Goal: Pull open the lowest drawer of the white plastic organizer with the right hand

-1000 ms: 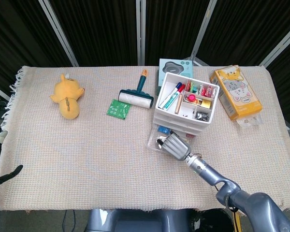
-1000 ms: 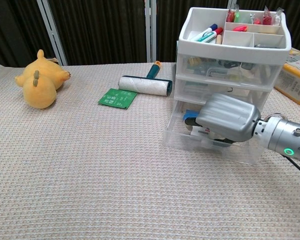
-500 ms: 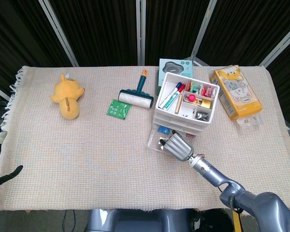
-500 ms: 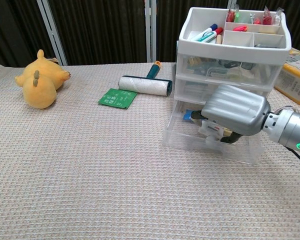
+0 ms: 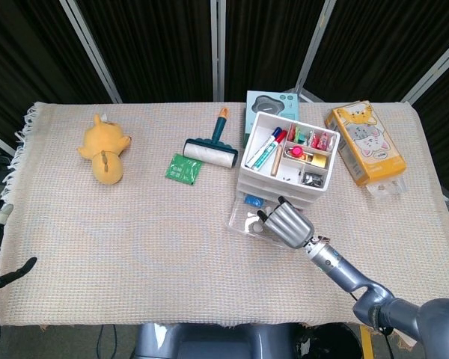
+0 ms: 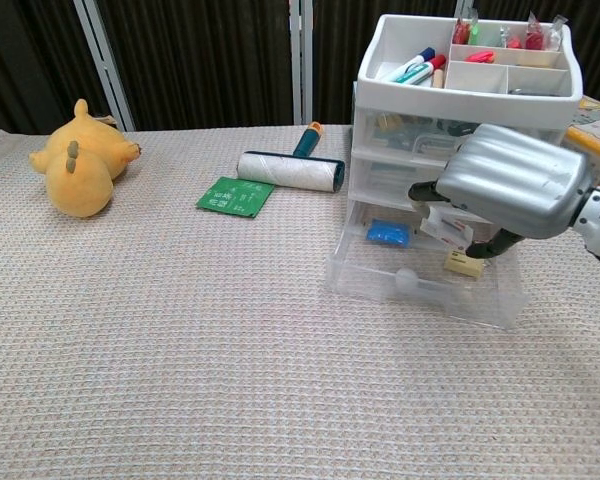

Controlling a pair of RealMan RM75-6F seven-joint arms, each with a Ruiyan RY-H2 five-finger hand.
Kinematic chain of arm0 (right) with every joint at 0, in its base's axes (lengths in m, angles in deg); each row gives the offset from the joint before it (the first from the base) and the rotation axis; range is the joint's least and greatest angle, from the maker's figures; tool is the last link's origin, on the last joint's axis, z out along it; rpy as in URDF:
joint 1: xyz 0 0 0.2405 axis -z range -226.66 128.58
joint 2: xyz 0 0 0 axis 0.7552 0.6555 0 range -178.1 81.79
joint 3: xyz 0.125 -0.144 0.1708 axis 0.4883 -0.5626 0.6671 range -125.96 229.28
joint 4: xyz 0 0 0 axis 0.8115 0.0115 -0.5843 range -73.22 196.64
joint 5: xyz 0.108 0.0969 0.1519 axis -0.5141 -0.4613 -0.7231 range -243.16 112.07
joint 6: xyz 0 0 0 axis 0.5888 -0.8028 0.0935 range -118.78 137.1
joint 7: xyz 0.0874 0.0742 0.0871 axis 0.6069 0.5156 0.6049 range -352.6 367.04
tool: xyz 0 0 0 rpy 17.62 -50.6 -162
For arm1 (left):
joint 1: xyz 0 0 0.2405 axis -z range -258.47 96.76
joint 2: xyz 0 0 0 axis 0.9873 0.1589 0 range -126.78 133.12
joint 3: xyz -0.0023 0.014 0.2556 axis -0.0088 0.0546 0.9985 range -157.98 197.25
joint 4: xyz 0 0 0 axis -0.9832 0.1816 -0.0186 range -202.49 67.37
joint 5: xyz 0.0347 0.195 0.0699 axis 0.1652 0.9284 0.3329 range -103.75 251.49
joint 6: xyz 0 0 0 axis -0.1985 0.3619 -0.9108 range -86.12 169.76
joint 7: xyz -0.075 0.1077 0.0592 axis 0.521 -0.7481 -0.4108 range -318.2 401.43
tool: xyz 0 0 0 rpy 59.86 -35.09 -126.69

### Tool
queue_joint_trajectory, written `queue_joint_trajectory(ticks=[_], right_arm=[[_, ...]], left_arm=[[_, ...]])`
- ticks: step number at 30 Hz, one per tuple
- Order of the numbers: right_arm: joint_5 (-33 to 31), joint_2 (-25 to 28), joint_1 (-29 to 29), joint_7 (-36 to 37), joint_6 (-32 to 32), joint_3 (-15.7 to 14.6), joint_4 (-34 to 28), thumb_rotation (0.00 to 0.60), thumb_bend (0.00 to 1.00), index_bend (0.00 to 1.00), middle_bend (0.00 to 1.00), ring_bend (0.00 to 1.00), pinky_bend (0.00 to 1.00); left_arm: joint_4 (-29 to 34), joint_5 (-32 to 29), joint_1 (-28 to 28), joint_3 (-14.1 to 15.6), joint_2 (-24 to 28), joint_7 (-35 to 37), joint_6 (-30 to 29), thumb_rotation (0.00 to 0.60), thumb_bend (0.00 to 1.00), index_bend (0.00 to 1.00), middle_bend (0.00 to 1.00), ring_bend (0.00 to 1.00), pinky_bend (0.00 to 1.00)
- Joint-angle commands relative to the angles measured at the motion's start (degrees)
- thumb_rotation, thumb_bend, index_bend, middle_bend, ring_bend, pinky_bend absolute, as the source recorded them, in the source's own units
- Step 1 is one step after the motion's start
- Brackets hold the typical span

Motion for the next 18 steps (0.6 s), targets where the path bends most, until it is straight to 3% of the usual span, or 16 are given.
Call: queue_joint_trajectory(ticks=[1, 10, 18], right_arm=[[0.1, 1.7, 0.8, -1.1, 1.2, 0.2, -2.0, 0.600, 0.00, 0.54, 0.97, 0.93, 0.67], [1.8, 8.6, 5.1, -2.7, 6.7, -1.3, -8.1, 0.600, 0.00, 0.54, 0.97, 0.93, 0.67], [0.6, 12.3, 10.5, -1.0, 10.0, -2.5, -8.4, 0.600, 0.00, 0.48, 0.97, 0.93, 0.67]], left_arm=[[0.0, 0.1, 0.0, 0.1, 0.0, -0.1, -0.1, 0.600, 0.07, 0.00, 0.00, 0.00, 0.00], [0.1, 0.7, -0.2, 0.2, 0.0, 0.0, -0.4, 0.600, 0.07, 0.00, 0.00, 0.00, 0.00], [0.2, 1.3, -0.4, 0.5, 0.0, -0.3, -0.8, 0.600, 0.07, 0.00, 0.00, 0.00, 0.00]])
